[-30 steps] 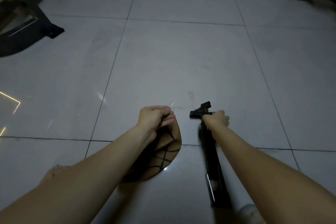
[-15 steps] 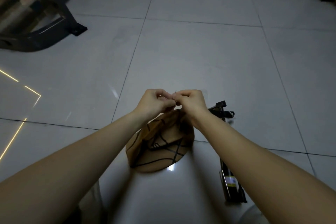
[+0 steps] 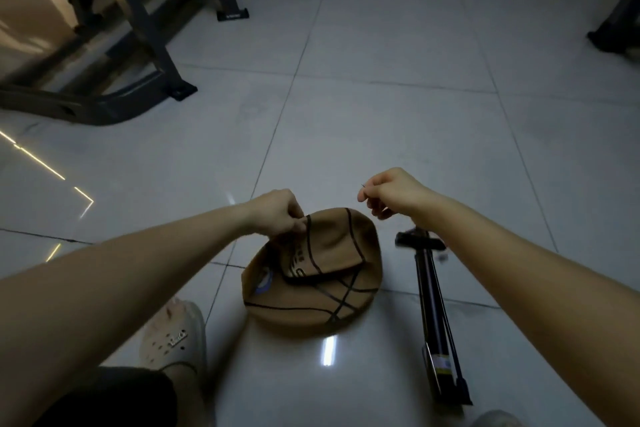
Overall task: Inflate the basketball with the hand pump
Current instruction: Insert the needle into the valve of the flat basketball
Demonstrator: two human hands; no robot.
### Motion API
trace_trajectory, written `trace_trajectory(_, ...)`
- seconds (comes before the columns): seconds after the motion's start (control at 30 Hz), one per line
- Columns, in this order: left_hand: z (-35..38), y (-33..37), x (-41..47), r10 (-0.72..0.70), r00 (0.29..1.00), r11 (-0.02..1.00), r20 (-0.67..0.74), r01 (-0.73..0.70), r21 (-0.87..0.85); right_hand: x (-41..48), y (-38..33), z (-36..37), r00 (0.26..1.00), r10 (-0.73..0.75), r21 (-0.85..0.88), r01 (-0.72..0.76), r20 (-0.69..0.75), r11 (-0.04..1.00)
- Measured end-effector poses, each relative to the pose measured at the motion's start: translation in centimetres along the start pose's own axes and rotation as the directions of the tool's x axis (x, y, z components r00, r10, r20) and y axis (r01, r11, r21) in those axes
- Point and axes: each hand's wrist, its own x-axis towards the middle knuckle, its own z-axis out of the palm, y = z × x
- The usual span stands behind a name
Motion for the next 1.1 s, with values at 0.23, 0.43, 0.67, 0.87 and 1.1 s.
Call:
trace_trajectory(0.23,-10.7,4.8,-5.8,0.240,0.962,0.934,0.128,-0.192,-0.303,-5.3,-7.4,-3.5,0.952,-0.201,-0.177,0.244,0.229,0.954)
trace_trajectory(0.43,-13.0,7.7,-8.3,0.265,0.961,0.899,-0.074,-0.274,-0.343,-9.4,-9.8,-6.3,0.958,-0.276,-0.128,0.284,0.075,0.950)
trace_trajectory(0.67,-13.4,10.1,-11.0,0.336,0.829,0.937,-0.446,-0.341,0.072,-9.6,-10.1,-6.6,0.978,-0.147,-0.049,0.141,-0.146,0.989)
trace_trajectory(0.87,-10.9,11.7,-15.5,0.377,0.926,0.921,-0.023,-0.371,0.119,-7.8,-9.3,-7.2,0.960,0.129,0.193,-0.082,-0.248,0.978)
trace_trajectory(1.1,-9.2,9.9,-12.1,0.477,0.838,0.874,-0.265,-0.420,0.243,-6.9,-7.8,-7.9,0.930,0.276,0.317,-0.194,-0.242,0.929)
